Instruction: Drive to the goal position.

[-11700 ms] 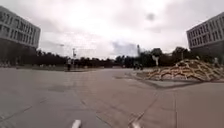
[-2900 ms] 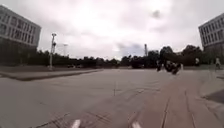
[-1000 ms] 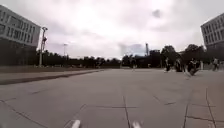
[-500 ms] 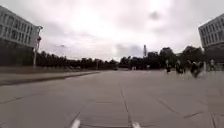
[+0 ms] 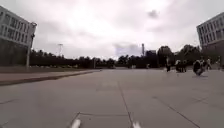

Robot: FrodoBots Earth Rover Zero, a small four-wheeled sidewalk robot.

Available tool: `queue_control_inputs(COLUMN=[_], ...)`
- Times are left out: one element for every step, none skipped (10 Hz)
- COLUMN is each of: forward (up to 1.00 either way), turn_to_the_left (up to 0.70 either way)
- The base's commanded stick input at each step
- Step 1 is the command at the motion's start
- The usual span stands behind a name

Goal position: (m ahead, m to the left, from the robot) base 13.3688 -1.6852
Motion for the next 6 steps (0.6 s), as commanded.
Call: queue_control_inputs(forward=[1.00,1.00,1.00,1.00,1.00,1.00], turn_to_the_left=[0.00,0.00,0.00,-0.07,-0.16,-0.04])
